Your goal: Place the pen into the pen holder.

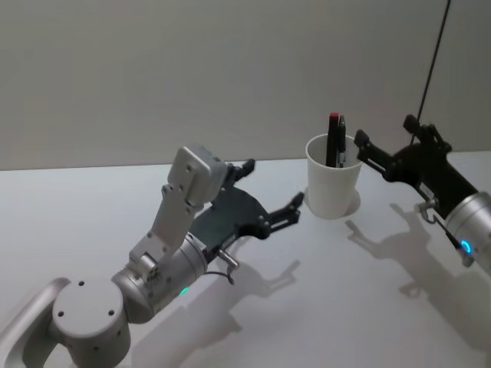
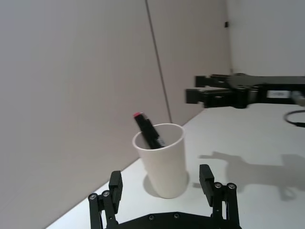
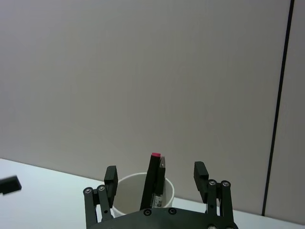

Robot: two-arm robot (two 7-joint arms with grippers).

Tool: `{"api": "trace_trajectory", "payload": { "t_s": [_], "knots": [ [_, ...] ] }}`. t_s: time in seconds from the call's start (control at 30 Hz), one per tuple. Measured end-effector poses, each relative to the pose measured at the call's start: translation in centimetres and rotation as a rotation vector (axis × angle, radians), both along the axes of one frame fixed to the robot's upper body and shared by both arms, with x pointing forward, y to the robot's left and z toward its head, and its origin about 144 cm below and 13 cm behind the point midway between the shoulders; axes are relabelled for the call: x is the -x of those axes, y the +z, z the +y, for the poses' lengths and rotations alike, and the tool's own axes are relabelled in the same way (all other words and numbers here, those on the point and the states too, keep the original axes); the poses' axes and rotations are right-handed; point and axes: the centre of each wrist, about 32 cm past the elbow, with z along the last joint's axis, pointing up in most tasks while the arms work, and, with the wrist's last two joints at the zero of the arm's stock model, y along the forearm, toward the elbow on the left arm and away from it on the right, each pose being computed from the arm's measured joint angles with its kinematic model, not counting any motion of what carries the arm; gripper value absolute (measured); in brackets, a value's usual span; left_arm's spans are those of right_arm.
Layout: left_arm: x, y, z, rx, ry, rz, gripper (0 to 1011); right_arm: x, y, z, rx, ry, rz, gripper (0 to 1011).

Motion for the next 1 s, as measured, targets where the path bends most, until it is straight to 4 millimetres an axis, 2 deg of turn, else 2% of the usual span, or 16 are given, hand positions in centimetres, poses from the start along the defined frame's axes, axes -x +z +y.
{"api": "trace_trajectory", "payload": {
  "t_s": [0.57, 1.0],
  "knots": [
    [-1.7, 0.2, 0.4, -0.022, 0.227, -0.093, 1001, 4.0, -1.3, 0.1, 0.075, -0.093, 0.021, 1001],
    [-2.0, 0.3, 0.4, -0.025, 0.262, -0.109, 1001, 4.9, -1.5, 0.1, 0.094, -0.116, 0.026, 1001]
  ]
}}
